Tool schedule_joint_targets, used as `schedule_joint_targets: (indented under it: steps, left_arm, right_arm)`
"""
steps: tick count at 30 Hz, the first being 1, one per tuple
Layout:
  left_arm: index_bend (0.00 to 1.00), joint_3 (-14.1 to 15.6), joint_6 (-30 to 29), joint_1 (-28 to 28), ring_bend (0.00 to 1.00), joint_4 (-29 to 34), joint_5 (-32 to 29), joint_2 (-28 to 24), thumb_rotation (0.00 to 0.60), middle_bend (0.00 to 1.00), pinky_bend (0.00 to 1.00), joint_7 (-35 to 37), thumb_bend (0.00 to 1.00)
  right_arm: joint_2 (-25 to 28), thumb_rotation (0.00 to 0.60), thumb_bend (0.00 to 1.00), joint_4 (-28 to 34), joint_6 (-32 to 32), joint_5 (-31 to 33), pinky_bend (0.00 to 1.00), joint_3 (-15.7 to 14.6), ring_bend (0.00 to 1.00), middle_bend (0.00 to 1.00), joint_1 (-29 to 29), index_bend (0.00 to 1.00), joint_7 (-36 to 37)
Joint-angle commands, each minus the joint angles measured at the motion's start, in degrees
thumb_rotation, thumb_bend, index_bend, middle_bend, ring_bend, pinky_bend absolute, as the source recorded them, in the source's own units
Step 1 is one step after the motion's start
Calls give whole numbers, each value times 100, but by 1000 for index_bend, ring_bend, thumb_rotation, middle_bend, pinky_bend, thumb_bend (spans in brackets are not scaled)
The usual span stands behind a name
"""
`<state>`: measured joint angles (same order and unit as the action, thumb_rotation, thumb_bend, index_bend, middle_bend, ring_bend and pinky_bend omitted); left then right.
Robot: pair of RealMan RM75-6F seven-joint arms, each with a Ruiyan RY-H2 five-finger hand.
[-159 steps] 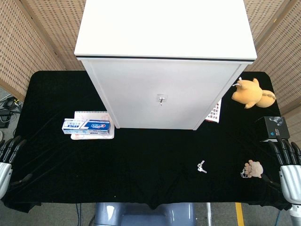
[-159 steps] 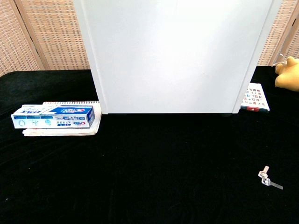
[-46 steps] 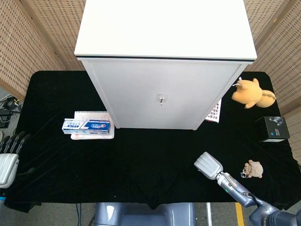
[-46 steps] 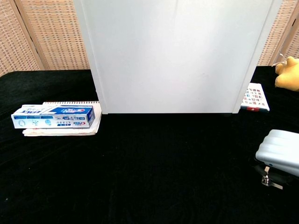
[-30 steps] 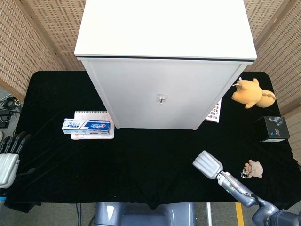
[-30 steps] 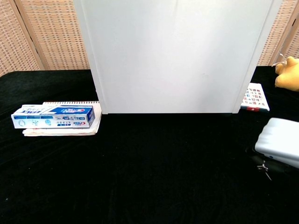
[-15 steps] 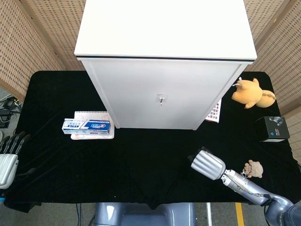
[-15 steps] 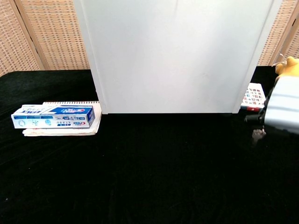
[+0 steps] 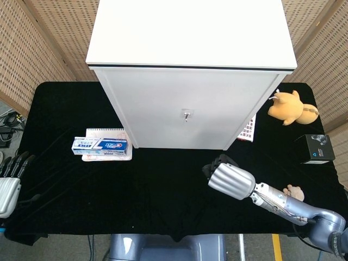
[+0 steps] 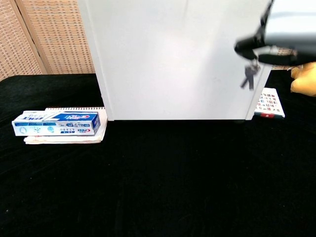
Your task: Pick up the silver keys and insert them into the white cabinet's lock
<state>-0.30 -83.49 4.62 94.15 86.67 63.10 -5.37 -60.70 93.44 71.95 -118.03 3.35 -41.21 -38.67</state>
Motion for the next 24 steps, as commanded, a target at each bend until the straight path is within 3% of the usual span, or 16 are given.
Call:
schedule_joint_targets:
  steps: [1, 10, 24]
  left_arm:
    - [0, 17, 29, 26, 0, -37, 47, 36, 600, 0, 0, 17, 0]
    - [0, 0, 142, 77, 0, -100, -37, 103, 600, 0, 0, -15, 0]
    - [0, -2, 371, 165, 0, -140, -186, 167, 600, 0, 0, -86, 0]
  right_arm:
    - [262, 600, 643, 356, -232, 206, 1000, 329, 907, 922, -192, 658, -183]
    - [505, 600, 630, 567, -542, 582, 1000, 900, 906, 919, -528, 674, -146]
    - [376, 600, 606, 504, -964, 1035, 1000, 1299, 904, 917, -877, 696, -244]
